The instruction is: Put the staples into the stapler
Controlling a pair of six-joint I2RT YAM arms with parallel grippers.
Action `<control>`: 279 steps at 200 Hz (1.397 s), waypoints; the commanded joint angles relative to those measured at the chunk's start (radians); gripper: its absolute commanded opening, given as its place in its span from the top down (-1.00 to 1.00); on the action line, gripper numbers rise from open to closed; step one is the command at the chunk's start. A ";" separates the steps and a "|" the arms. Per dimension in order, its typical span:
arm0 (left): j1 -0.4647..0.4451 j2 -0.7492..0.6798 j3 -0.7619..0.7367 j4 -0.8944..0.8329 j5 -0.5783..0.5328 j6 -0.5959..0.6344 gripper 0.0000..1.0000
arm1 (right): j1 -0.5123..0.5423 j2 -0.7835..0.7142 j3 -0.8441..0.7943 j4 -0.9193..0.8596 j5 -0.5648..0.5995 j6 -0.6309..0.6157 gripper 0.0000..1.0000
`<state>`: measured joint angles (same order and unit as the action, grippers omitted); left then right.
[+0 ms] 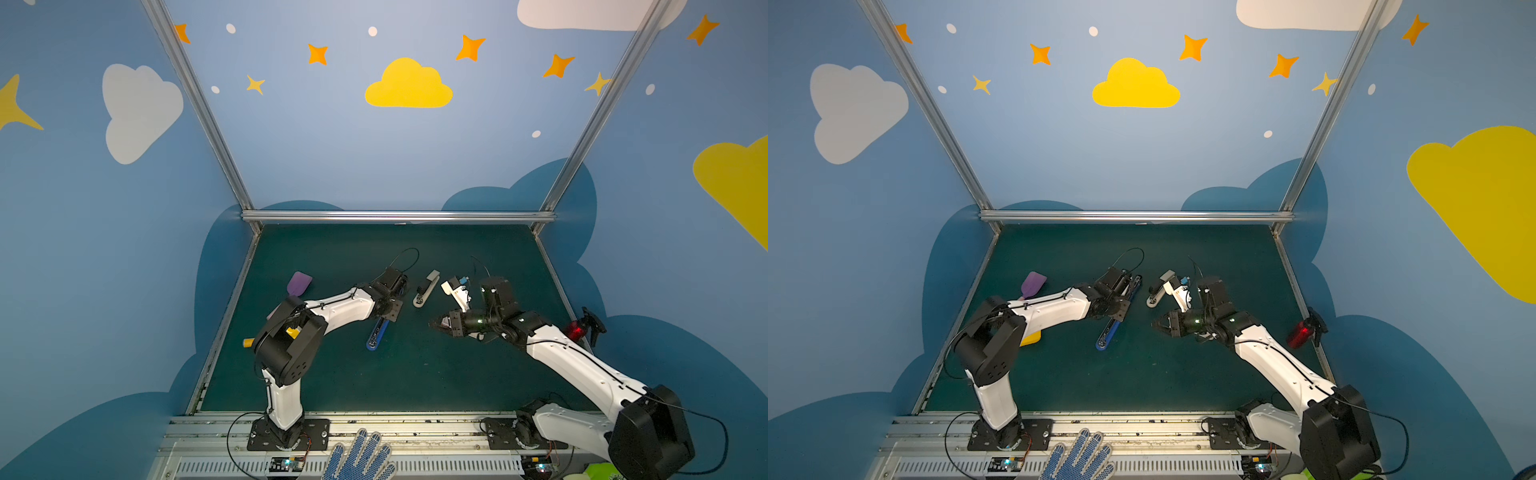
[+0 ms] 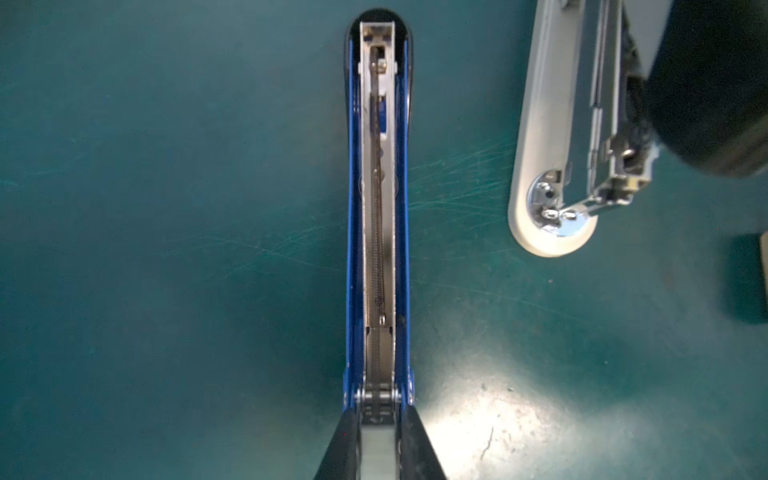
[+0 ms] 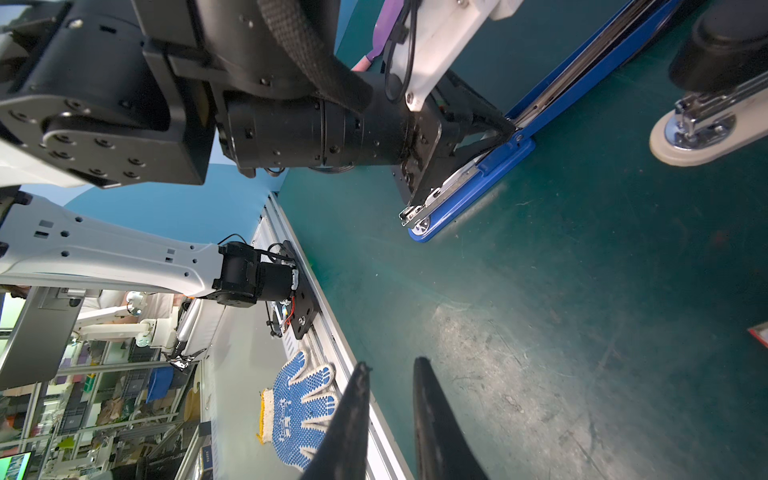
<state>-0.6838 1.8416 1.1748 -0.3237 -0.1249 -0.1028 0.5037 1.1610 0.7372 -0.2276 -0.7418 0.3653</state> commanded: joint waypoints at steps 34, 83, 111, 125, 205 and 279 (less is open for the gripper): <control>-0.024 -0.081 -0.061 -0.046 -0.035 -0.009 0.49 | -0.002 0.015 0.034 0.022 -0.007 0.013 0.58; -0.037 -0.234 -0.141 -0.035 -0.026 -0.065 0.38 | 0.001 0.046 0.055 0.027 0.050 0.009 0.48; -0.037 -0.380 -0.238 -0.022 -0.022 -0.125 0.32 | 0.006 0.116 0.119 -0.006 0.130 0.000 0.47; -0.037 -0.461 -0.295 -0.023 -0.025 -0.167 0.29 | 0.013 0.168 0.175 -0.046 0.167 -0.007 0.47; -0.033 -0.777 -0.631 -0.001 -0.064 -0.493 0.12 | 0.118 0.587 0.601 -0.296 0.313 -0.016 0.46; -0.020 -0.784 -0.729 0.068 -0.017 -0.569 0.04 | 0.182 0.875 0.882 -0.422 0.338 -0.018 0.13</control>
<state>-0.7151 1.0660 0.4614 -0.2981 -0.1616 -0.6376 0.6720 1.9854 1.5536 -0.5716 -0.4118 0.3584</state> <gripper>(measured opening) 0.476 0.431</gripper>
